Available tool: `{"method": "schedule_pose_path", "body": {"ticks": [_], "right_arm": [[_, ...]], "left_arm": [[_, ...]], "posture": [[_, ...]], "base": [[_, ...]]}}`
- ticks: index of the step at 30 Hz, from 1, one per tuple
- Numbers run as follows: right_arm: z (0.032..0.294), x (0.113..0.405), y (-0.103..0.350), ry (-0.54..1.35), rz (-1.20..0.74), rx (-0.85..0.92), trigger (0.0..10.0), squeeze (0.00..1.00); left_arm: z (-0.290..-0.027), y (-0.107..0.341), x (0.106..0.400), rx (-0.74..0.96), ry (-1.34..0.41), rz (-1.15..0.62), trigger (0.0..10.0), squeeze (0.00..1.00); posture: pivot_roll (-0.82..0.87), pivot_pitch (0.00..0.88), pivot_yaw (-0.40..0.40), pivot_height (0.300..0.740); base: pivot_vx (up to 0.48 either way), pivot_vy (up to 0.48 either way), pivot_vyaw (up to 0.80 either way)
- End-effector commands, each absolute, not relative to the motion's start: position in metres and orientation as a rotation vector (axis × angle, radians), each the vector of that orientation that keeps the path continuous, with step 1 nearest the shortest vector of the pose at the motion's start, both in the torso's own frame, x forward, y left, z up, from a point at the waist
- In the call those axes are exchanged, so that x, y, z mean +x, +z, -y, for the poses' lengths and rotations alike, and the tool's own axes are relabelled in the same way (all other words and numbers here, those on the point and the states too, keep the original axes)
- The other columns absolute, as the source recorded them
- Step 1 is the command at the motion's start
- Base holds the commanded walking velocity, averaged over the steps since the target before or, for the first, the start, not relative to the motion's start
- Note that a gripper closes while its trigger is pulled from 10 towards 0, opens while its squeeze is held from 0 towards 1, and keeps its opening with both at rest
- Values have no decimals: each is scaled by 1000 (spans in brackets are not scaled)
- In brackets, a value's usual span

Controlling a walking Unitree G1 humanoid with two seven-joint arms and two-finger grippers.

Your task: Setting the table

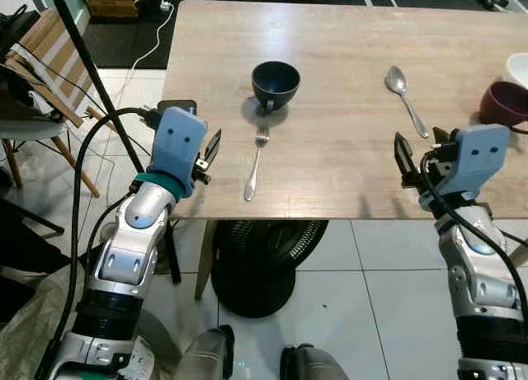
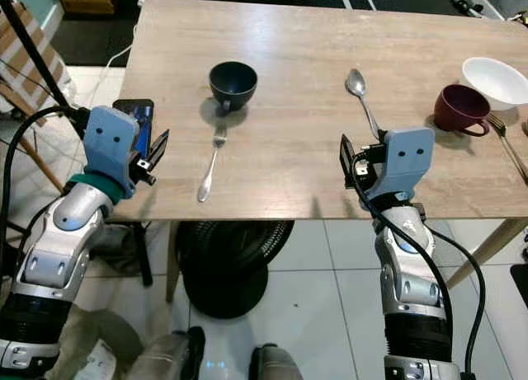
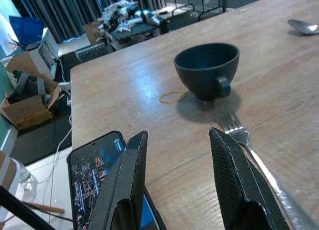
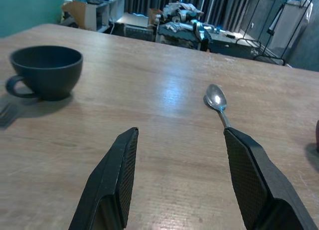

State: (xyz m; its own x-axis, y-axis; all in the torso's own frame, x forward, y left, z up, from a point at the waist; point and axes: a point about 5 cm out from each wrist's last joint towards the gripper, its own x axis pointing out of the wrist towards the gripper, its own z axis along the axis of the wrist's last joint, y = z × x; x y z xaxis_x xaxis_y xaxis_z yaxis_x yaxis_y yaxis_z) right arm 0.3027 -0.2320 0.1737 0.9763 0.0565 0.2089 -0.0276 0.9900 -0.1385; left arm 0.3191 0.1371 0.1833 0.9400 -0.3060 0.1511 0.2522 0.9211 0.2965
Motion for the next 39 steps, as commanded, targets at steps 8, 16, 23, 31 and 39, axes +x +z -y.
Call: {"method": "schedule_pose_path", "body": {"ticks": [8,16,23,31,39], "right_arm": [[210,303,164,109,183,-146,10000,0],[236,306,159,-66,128,-185,10000,0],[255,307,164,-173,145,-126,10000,0],[242,311,187,-109,258,-82,10000,0],[219,313,200,-17,293,-90,10000,0]], "left_arm": [[-138,169,318,270,-298,101,10000,0],[-130,155,326,247,-413,4,10000,0],[-125,152,344,235,-444,-10,10000,0],[-117,150,362,168,-434,-17,10000,0],[-112,148,371,148,-446,-46,10000,0]], "posture": [[39,44,35,740],[25,62,32,740],[2,92,39,740],[-49,120,49,740],[-75,162,60,740]], "base": [[0,0,0],[0,0,0],[0,0,0],[0,0,0],[0,0,0]]}}
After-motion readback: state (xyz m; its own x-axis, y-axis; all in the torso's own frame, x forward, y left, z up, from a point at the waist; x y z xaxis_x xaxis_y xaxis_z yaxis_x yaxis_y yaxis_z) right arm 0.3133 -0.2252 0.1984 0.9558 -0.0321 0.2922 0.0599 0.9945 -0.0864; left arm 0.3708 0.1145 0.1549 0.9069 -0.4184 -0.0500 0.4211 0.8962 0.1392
